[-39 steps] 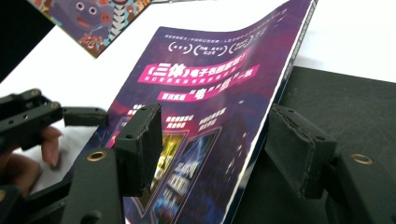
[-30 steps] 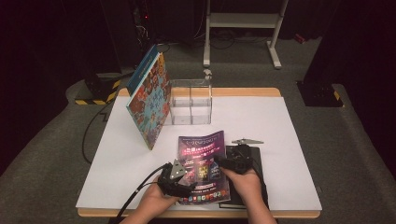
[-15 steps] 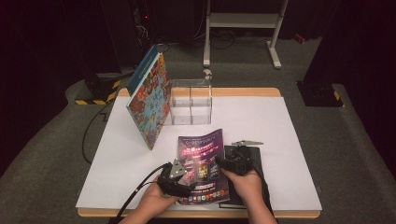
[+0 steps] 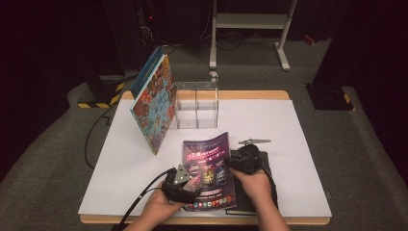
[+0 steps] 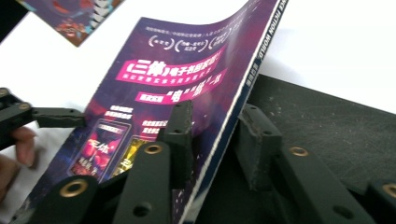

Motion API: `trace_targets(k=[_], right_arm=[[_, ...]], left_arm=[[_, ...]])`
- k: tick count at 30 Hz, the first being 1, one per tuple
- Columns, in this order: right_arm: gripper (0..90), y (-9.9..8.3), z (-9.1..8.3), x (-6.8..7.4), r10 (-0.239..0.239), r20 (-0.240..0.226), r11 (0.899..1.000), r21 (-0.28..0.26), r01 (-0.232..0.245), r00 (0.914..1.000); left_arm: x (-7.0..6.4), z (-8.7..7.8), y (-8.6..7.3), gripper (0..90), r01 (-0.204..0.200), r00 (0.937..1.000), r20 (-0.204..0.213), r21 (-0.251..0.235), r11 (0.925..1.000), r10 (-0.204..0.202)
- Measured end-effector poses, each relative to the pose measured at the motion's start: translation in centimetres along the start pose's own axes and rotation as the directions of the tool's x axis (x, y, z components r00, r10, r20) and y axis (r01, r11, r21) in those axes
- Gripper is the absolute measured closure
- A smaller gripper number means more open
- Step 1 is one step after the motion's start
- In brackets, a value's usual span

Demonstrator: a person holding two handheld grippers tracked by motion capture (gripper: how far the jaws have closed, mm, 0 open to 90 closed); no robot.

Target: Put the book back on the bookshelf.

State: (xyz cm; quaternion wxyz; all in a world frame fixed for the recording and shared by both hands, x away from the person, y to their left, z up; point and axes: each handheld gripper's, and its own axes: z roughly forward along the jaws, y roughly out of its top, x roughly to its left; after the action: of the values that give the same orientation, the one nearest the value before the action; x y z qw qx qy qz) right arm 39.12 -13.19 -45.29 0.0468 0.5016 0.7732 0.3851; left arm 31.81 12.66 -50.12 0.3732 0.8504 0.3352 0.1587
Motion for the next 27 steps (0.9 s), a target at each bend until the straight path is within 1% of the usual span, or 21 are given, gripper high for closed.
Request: trace_targets(k=[4, 8, 11, 14, 17, 20, 21, 22, 24, 26, 27], right_arm=[[70.5, -0.2, -1.0, 1.0, -0.037, 0.011, 0.998, -0.04, 0.037, 0.9993], [72.5, -0.8, -1.9, 2.0, -0.072, 0.012, 0.994, -0.08, 0.073, 0.9973], [73.4, -1.2, -2.7, 2.5, -0.084, 0.007, 0.992, -0.097, 0.085, 0.9964], [74.0, -1.7, -3.4, 2.8, -0.097, 0.004, 0.988, -0.118, 0.096, 0.9953], [74.9, -2.1, -4.2, 3.2, -0.111, -0.009, 0.984, -0.138, 0.108, 0.9938], [75.8, -2.5, -4.9, 3.7, -0.125, -0.025, 0.98, -0.157, 0.12, 0.9918], [76.1, -2.7, -5.1, 3.8, -0.131, -0.027, 0.979, -0.163, 0.125, 0.9911], [76.4, -2.8, -5.2, 3.9, -0.135, -0.03, 0.978, -0.167, 0.128, 0.9905], [76.9, -3.0, -5.4, 4.1, -0.135, -0.037, 0.976, -0.18, 0.126, 0.9902], [77.1, -3.1, -5.4, 4.0, -0.136, -0.042, 0.973, -0.192, 0.126, 0.9898], [77.2, -3.2, -5.4, 4.0, -0.13, -0.046, 0.974, -0.193, 0.119, 0.9905]], left_arm=[[0.0, 0.0, 0.0, 16.8, 0.011, 0.9999, -0.007, 0.0, 0.9999, -0.011], [0.1, 0.0, 0.0, 16.8, 0.017, 0.9998, -0.006, -0.001, 0.9999, -0.017], [0.2, -0.1, 0.0, 16.8, 0.025, 0.9996, -0.01, -0.002, 0.9997, -0.026], [0.2, -0.1, 0.0, 16.3, 0.029, 0.9996, -0.006, -0.002, 0.9996, -0.029], [0.2, -0.1, 0.0, 15.8, 0.027, 0.9996, -0.002, -0.001, 0.9996, -0.027], [0.3, -0.1, 0.1, 15.3, 0.036, 0.9994, 0.002, 0.005, 0.9993, -0.036], [0.3, -0.1, 0.2, 15.2, 0.048, 0.9988, 0.004, 0.006, 0.9988, -0.048], [0.5, 0.0, 0.2, 14.9, 0.052, 0.9986, 0.006, 0.013, 0.9986, -0.052], [0.9, 0.0, 0.3, 14.6, 0.094, 0.9952, 0.023, 0.024, 0.9952, -0.095], [1.6, 0.1, 0.4, 15.0, 0.137, 0.9896, 0.039, 0.03, 0.99, -0.139], [1.9, 0.2, 0.4, 15.0, 0.161, 0.9852, 0.054, 0.028, 0.9865, -0.163]])
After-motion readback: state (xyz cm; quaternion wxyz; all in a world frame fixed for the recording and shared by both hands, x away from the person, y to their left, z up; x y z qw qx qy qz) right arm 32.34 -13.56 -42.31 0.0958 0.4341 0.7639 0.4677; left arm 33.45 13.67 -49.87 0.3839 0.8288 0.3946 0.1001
